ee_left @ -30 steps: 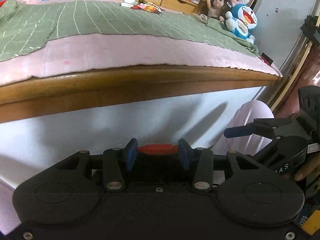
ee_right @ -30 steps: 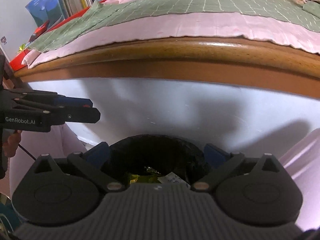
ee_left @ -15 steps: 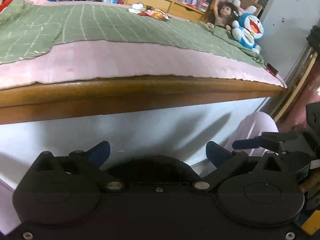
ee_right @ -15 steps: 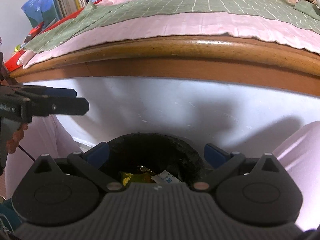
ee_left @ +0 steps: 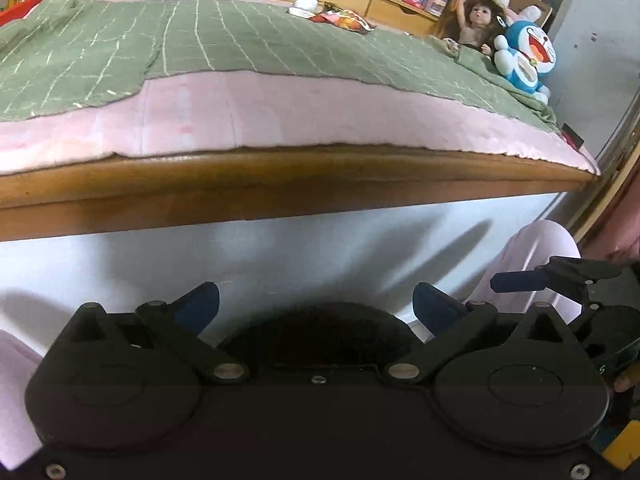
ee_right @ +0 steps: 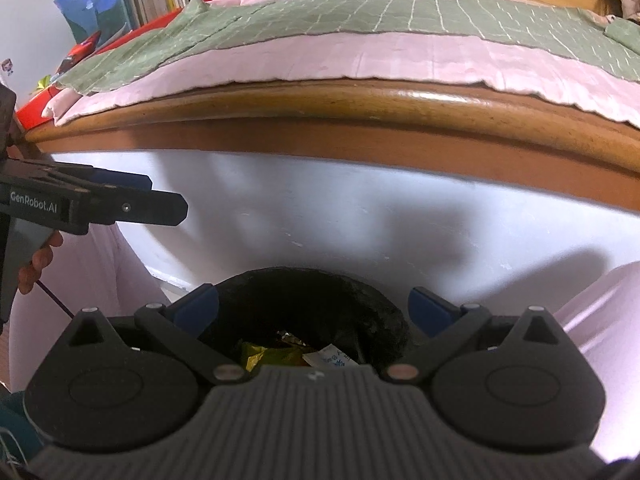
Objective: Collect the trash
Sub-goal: 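Raise both open grippers back over the bed toward the remaining trash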
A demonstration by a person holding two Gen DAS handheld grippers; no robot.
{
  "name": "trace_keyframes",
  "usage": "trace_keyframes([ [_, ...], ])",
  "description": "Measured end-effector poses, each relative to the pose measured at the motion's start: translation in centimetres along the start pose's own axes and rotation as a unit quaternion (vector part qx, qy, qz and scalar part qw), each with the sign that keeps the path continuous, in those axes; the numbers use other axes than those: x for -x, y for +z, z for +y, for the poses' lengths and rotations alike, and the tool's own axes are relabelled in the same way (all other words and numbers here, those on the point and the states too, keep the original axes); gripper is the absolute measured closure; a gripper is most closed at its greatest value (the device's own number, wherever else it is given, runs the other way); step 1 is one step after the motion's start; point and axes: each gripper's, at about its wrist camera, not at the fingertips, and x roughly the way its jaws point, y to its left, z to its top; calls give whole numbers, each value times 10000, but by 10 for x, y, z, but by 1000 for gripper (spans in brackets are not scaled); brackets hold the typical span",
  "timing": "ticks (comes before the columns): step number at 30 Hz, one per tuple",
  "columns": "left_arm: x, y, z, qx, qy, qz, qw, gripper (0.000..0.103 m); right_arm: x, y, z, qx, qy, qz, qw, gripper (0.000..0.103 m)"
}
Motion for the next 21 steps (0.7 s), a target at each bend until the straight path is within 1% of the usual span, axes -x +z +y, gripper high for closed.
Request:
trace_keyframes([
  [2,4,4,-4,-55,-11,-43,10000,0,2,3,1,33,-2,-37,10000,0],
  [5,14,12,-10,-263,-15,-166,9995,0,8,9,3,84,-36,-147,9999,0],
  [13,45,34,-20,-470,-145,-500,9975,0,37,32,9,375,59,-656,9971,0],
  [16,50,44,-19,-494,-80,-614,9969,0,46,43,7,403,54,-837,9957,0],
  [21,54,69,-16,-574,39,-726,9957,0,56,70,-2,517,-11,-1118,9924,0],
])
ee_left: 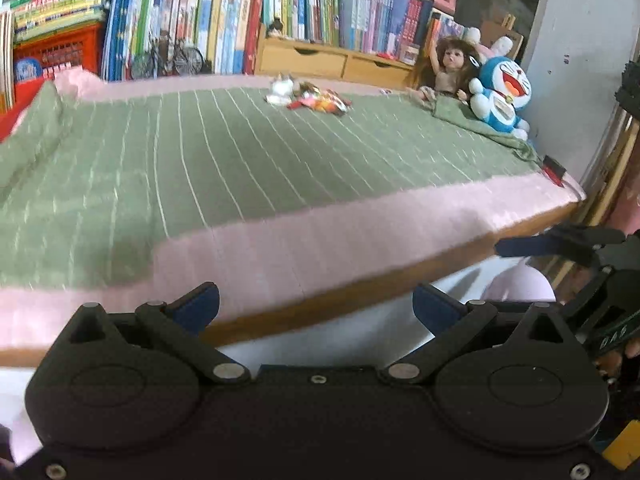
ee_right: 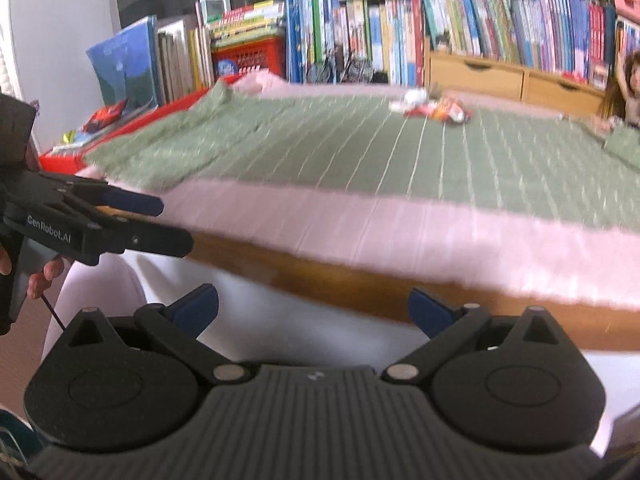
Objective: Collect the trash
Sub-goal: 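Raise both open grippers back over the bed toward the remaining trash, then grasp the orange snack packet with the right gripper while the left grasps the white paper packet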
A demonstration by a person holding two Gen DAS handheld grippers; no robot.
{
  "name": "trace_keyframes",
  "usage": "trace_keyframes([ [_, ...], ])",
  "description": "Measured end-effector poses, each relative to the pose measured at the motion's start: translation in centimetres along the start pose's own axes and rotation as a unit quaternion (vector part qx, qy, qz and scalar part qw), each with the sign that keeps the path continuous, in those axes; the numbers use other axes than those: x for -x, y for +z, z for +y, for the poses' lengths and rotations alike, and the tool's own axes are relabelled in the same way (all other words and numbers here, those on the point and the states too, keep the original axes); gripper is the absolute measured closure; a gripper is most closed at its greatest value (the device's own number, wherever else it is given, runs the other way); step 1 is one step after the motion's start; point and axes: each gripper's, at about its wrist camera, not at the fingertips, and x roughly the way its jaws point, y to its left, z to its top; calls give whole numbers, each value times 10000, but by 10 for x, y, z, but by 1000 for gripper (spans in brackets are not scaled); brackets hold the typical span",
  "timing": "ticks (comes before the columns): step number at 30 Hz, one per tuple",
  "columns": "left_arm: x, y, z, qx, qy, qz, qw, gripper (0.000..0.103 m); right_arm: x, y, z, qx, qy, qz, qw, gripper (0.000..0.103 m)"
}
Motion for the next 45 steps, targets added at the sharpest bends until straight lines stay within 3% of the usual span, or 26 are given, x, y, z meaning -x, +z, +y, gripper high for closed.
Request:
trace_keyframes([
  [10,-10,71,7,-185,207,-579,9979,0,-12,53,-36,7,-514,-579,9970,0],
  [15,-21,107,-2,-359,-48,-923,9951,0,-20,78,-53,-54,-489,-856,9951,0],
  [23,-69,163,-10,-953,-72,-809,9921,0,-41,113,-95,-511,-748,-1184,9888,0],
  [26,-100,181,-6,-1129,69,-727,9909,0,-59,125,-108,-496,-1181,-1163,9849,0],
  [29,-135,200,5,-982,244,-678,9925,0,-84,134,-127,-670,-1531,-1104,9797,0],
  [33,-182,219,27,-602,326,-458,9966,0,-123,147,-156,-816,-1484,-877,9817,0],
  [40,-259,244,64,-142,679,-62,9976,0,-198,170,-172,-386,-1104,-271,9928,0],
  [43,-280,249,70,28,528,-45,9986,0,-222,173,-166,-145,-890,-113,9959,0],
  [45,-292,251,72,133,445,-20,9989,0,-233,174,-163,-29,-810,-98,9967,7],
])
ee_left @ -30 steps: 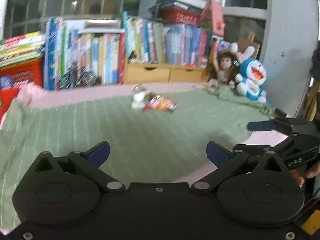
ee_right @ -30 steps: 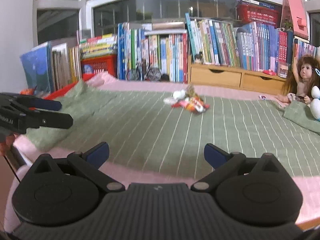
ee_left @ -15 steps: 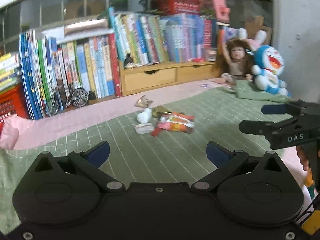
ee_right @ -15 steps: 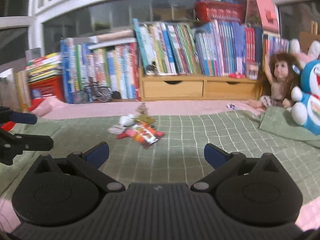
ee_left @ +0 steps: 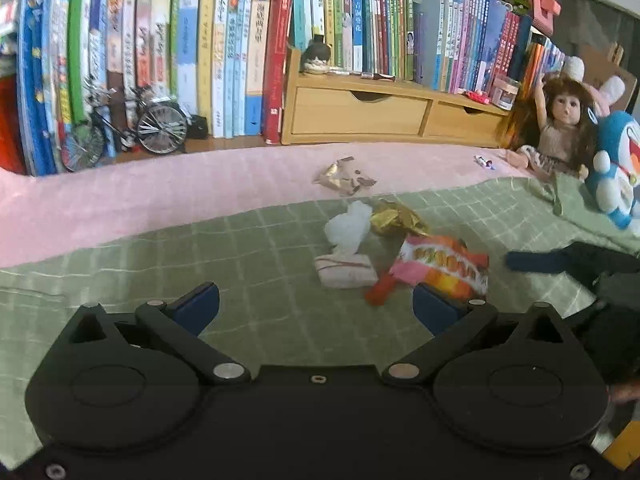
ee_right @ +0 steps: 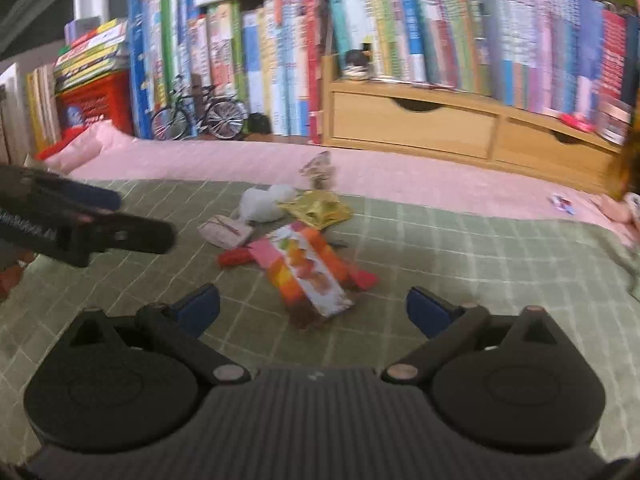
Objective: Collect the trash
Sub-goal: 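Grasp the orange snack packet with the right gripper while the left grasps the white paper packet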
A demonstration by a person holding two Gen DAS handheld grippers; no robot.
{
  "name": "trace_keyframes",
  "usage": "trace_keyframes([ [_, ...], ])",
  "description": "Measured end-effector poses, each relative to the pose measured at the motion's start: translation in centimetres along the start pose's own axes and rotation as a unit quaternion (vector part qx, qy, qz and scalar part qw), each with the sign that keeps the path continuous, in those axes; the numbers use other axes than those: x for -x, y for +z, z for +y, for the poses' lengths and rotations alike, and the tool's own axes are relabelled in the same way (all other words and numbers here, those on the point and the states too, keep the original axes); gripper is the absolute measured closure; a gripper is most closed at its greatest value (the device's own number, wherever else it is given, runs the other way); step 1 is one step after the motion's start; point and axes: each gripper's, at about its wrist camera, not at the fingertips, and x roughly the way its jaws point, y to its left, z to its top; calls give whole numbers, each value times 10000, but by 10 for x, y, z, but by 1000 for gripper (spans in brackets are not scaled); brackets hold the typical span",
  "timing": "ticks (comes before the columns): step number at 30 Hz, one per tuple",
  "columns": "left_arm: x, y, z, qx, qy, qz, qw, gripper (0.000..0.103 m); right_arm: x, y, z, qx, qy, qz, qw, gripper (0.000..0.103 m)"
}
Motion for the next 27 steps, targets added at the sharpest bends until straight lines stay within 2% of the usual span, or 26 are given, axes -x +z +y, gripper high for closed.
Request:
trace_keyframes([
  [6,-18,3,-7,82,221,12,9997,0,-25,3,-3,-178,-78,72,9998,25],
  [8,-22,4,-9,86,236,-25,9997,0,-24,5,-7,-199,-45,-34,9998,46],
  [9,-23,4,-11,64,244,-42,9997,0,-23,5,-10,-197,-16,-82,9998,52],
  [12,-29,4,-18,-99,297,-111,9994,0,-20,4,-18,-369,189,-165,9990,59],
  [17,-40,3,-31,-158,352,-205,9990,1,-5,0,-30,-459,104,-403,9981,61],
  [18,-43,3,-33,-149,368,-220,9990,3,-3,-2,-34,-536,90,-421,9976,61],
  [20,-47,3,-37,-238,537,-266,9979,10,-1,-3,-41,-713,151,-444,9964,59],
  [24,-51,0,-45,-584,734,-285,9952,12,2,-5,-45,-795,165,-491,9955,58],
  [27,-54,-3,-47,-597,871,-311,9939,13,3,-5,-42,-699,180,-503,9961,56],
])
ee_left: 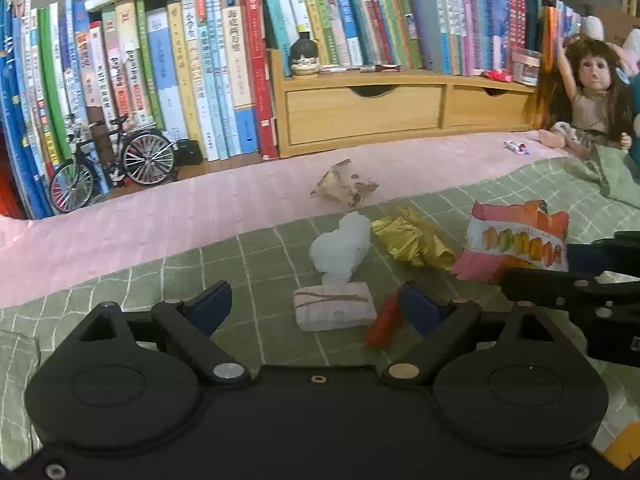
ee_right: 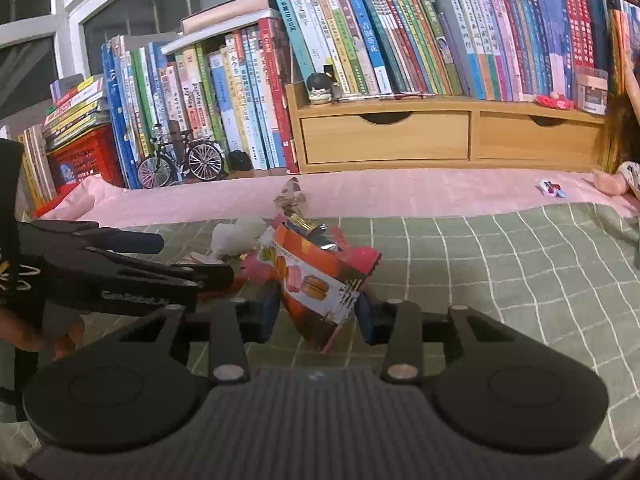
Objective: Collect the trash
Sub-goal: 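Grasp the orange snack packet with the right gripper while the left grasps the white paper packet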
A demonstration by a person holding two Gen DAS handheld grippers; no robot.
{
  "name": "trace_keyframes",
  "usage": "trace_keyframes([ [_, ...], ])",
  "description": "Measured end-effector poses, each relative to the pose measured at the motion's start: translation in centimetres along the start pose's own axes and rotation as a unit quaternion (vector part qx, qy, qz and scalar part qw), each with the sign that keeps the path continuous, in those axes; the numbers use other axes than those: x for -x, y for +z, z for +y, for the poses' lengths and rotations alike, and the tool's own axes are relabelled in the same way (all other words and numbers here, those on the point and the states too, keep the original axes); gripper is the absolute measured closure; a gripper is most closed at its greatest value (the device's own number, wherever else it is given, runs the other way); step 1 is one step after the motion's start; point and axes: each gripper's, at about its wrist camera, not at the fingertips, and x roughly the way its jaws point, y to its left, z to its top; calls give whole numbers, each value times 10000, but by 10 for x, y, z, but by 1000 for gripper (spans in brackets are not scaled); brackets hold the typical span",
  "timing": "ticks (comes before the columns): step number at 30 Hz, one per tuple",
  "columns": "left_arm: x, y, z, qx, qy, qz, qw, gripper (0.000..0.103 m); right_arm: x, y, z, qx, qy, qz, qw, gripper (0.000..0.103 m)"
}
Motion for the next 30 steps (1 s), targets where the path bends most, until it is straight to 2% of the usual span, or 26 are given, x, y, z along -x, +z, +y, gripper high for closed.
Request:
trace_keyframes([
  [5,-5,0,8,231,70,104,9997,13,3,-2,6,166,29,-24,9999,54],
  [7,-8,0,11,290,49,178,9994,17,3,-2,6,191,46,-22,9998,54],
  [8,-10,0,13,335,9,200,9992,22,3,-2,7,200,55,-20,9998,53],
  [10,-9,0,16,388,-27,136,9992,43,3,-3,7,207,62,-20,9998,53],
  [11,-8,1,18,407,-16,95,9991,60,3,-3,6,208,67,-17,9998,52],
  [13,-7,1,20,418,-20,75,9991,64,3,-3,7,208,78,-1,9998,52],
  [16,-3,-1,22,454,-117,60,9989,62,3,-3,7,218,96,27,9997,50],
  [17,-2,-1,22,444,-159,59,9989,59,2,-3,7,227,99,33,9997,50],
  [19,0,-3,21,409,-215,83,9989,47,2,-3,8,255,104,45,9996,50],
  [21,2,-4,20,382,-272,136,9988,31,2,-3,8,275,105,57,9995,50],
  [24,8,-6,22,427,-375,139,9983,22,2,-4,7,269,119,58,9996,50],
  [26,10,-8,26,583,-265,65,9979,18,1,-4,7,267,123,66,9995,50],
  [28,9,-8,35,791,-134,56,9968,18,1,-4,7,276,132,77,9995,50],
  [30,6,-8,44,1037,-206,98,9944,18,1,-4,8,286,140,77,9995,50],
])
